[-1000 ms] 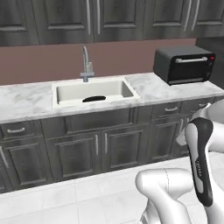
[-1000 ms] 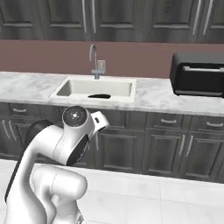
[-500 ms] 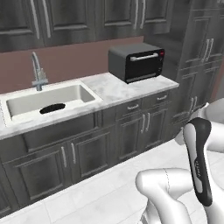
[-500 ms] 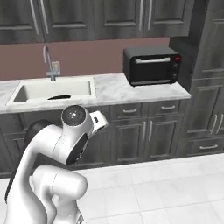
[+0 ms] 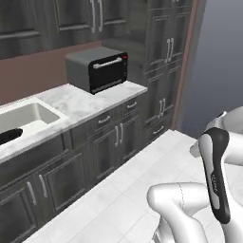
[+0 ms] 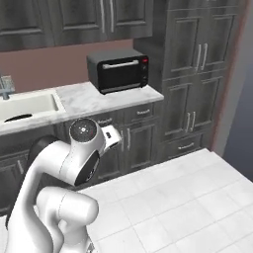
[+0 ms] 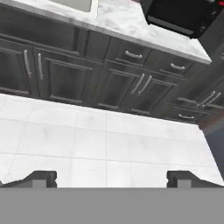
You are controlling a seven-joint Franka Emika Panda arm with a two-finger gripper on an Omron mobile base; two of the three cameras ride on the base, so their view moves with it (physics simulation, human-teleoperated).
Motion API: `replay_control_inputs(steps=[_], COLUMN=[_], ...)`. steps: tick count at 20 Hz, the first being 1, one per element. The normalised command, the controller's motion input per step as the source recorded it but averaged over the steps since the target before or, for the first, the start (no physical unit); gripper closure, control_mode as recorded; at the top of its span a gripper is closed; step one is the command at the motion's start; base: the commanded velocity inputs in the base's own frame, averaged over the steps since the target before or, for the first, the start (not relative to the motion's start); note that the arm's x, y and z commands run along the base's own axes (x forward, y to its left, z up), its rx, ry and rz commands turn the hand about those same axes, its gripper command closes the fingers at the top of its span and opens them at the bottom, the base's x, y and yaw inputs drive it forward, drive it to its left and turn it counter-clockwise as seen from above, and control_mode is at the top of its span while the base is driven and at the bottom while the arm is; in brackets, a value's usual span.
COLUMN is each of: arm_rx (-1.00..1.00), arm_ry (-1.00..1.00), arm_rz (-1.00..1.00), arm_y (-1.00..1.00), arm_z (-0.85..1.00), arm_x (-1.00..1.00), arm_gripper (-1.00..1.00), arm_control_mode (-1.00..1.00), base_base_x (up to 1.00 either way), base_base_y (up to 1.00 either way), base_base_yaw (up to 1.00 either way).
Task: Move the pot and pan from the stove into the sink.
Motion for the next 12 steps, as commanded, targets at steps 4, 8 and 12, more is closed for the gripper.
replay_control_inputs(steps=[4,8,12], arm_rx=[0.00,0.00,0.00], arm_ry=[0.00,0.00,0.00], arm_rz=[0.00,0.00,0.00], arm_y=[0.00,0.00,0.00], arm_z=[0.00,0.00,0.00], arm_x=[0.00,0.00,0.00], arm_gripper=[-1.00,-1.00,-1.00], arm_control_mode=[1.00,1.00,1.00], base_base_x=[0.01,0.01,0.01], base_base_y=[-0.16,-0.16,-0.16], base_base_yaw=[-0.49,-0.49,-0.49])
